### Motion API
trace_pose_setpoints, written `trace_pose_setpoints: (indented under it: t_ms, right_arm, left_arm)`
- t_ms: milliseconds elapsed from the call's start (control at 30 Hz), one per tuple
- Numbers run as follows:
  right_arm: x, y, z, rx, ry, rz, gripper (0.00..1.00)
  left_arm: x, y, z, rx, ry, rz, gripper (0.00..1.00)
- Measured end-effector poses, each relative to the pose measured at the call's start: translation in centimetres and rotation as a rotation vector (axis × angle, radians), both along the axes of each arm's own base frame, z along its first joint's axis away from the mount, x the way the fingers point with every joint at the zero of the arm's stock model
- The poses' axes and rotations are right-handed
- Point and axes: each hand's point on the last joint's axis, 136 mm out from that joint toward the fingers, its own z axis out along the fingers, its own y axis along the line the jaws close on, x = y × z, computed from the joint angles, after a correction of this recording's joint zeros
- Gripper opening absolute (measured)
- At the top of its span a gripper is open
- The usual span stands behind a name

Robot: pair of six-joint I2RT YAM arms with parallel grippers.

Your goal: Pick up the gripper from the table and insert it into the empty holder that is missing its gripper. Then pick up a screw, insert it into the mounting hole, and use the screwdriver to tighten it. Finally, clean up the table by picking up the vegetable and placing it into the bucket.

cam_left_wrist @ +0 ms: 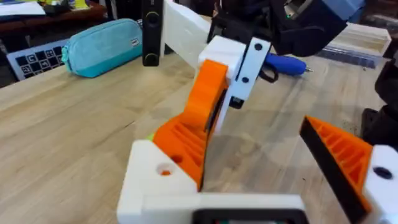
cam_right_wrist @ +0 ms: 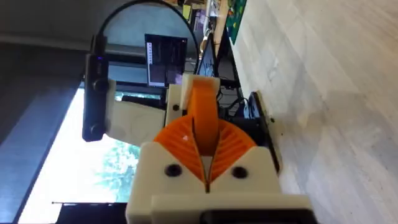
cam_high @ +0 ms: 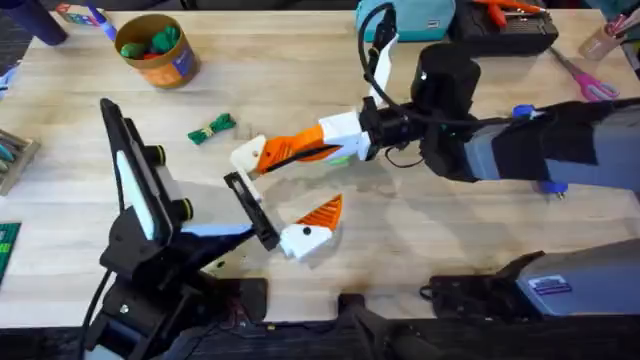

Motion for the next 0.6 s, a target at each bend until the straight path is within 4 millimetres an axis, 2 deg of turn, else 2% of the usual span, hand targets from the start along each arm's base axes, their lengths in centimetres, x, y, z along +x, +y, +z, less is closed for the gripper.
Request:
trace_pose_setpoints:
  t_ms: [233,600]
  right_arm:
    - [-0.7,1.1,-0.1,-0.01,0.016,0.002,0.012]
    - [-0.5,1.5,-0.2,-0.027,0.037,-0.028,0.012]
  left_arm:
    - [-0.4,-0.3,0.0,-0.005,0.008,-0.03,0.987]
    - [-0.9,-0.5,0.0,-0.014,0.022,-0.066,0.987]
